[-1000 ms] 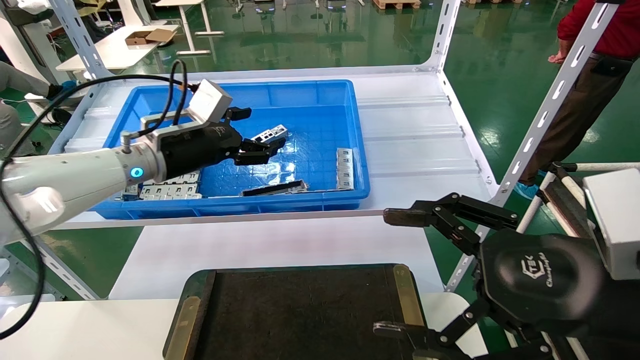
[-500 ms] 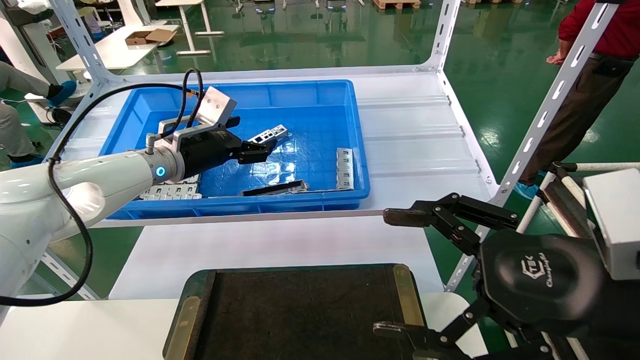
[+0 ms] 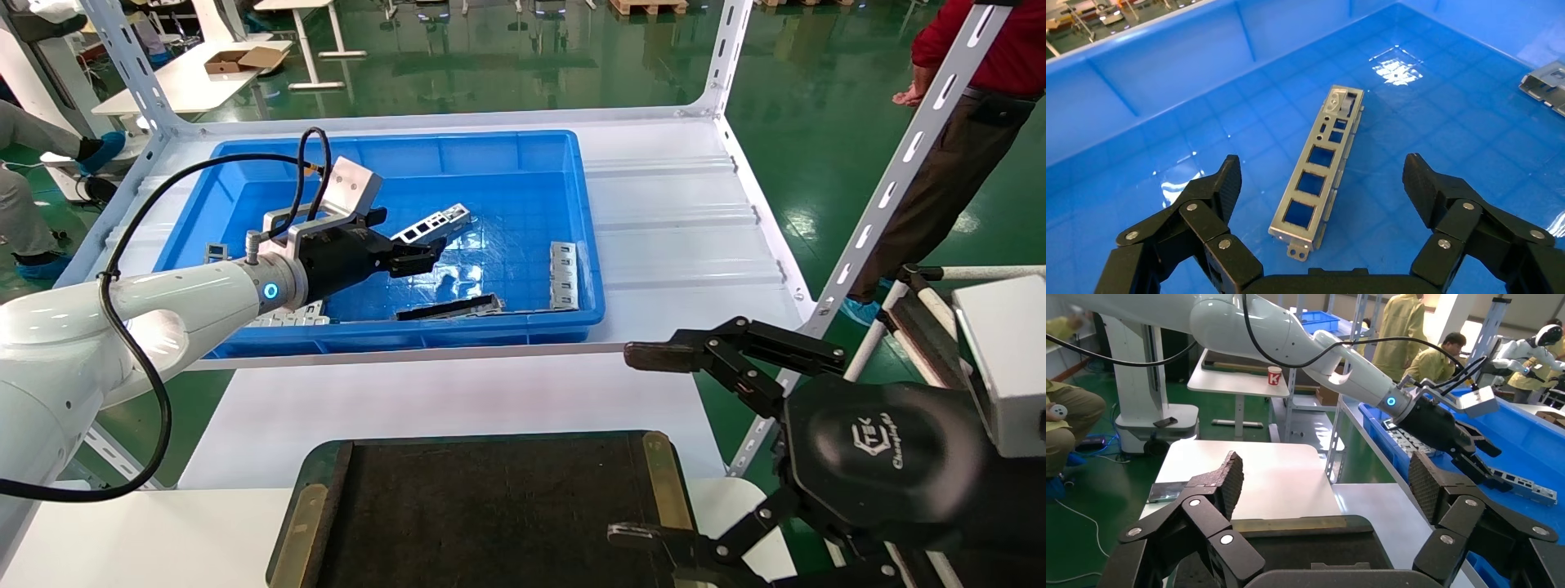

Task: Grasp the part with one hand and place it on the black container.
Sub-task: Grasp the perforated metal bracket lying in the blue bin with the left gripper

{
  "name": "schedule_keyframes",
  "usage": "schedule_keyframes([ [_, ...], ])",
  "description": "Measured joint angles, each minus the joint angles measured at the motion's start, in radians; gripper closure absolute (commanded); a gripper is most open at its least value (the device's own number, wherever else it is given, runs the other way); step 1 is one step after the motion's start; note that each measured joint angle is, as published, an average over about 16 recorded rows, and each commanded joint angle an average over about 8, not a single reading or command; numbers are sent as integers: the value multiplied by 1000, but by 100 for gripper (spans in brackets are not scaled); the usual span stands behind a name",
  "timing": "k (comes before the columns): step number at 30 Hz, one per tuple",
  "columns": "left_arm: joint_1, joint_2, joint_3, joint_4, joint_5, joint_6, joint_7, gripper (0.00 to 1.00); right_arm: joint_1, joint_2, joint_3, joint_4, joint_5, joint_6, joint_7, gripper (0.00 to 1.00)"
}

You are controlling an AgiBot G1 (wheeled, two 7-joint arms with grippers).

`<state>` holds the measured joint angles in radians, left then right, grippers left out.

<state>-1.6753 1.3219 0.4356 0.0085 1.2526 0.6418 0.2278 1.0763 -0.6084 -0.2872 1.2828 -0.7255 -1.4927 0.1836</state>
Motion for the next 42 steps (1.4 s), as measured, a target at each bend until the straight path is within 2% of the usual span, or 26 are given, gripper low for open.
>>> schedule_keyframes([
  [28, 33, -4, 1, -10, 2, -33, -19, 100, 0, 1, -2, 0, 1, 1, -1, 100],
  [42, 12, -15, -13, -31, -19, -35, -13, 100, 1, 1, -3, 0, 2, 1, -1, 100],
])
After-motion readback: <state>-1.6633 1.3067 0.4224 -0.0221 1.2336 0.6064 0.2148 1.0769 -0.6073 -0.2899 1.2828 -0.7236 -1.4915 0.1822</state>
